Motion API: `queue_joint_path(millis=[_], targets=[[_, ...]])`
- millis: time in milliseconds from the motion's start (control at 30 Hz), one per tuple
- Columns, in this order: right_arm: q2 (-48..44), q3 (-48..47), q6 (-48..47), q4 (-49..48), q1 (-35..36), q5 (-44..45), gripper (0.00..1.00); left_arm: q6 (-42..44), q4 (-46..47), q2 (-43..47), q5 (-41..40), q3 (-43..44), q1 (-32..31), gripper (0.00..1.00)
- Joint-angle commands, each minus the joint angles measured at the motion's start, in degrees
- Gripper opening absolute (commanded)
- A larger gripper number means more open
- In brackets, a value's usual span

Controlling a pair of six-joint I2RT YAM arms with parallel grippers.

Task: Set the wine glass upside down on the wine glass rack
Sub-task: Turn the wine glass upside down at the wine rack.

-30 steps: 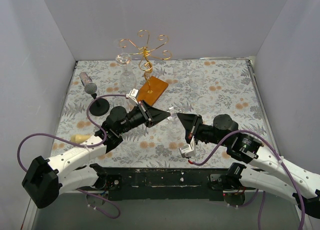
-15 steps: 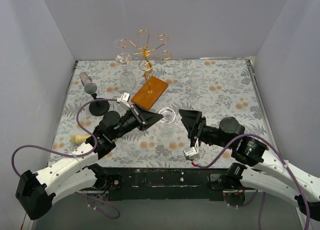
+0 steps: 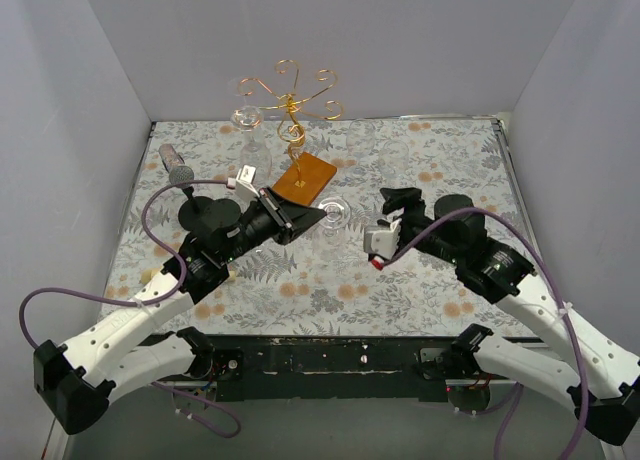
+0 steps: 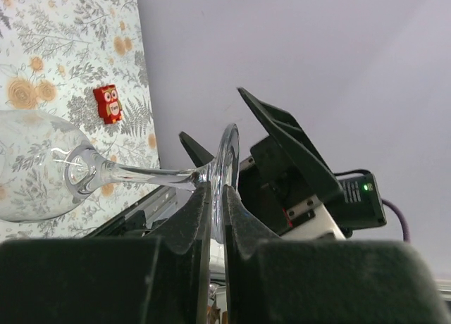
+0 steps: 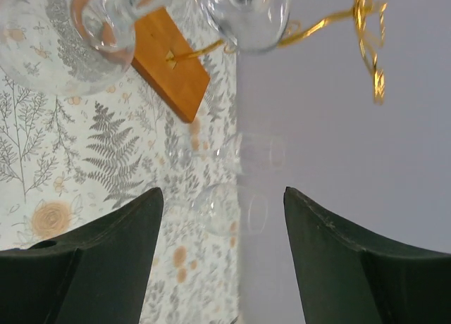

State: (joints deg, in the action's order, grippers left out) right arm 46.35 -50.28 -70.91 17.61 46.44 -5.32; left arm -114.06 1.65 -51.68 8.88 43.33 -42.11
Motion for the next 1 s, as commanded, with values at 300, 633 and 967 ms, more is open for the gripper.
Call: queue_joint_path(millis=[300,633,967], targets=[[18.33,-16.95,31.71,15.7,-31.57,-19.97,0.75,7.45,-7.89,-7.46,-0.71,21.08,4.13,0.0],[10.97,-1.68,41.91,0.6,-35.18,-27.9,0.76,6.31,-10.26,-16.43,-1.68,33.13,7.74,0.0],[6.57,6.24,44.9,-2.66,-41.51,-35.54,0.75,2.27,-10.35,-20.74,-5.1,37.26,10.99,0.0]])
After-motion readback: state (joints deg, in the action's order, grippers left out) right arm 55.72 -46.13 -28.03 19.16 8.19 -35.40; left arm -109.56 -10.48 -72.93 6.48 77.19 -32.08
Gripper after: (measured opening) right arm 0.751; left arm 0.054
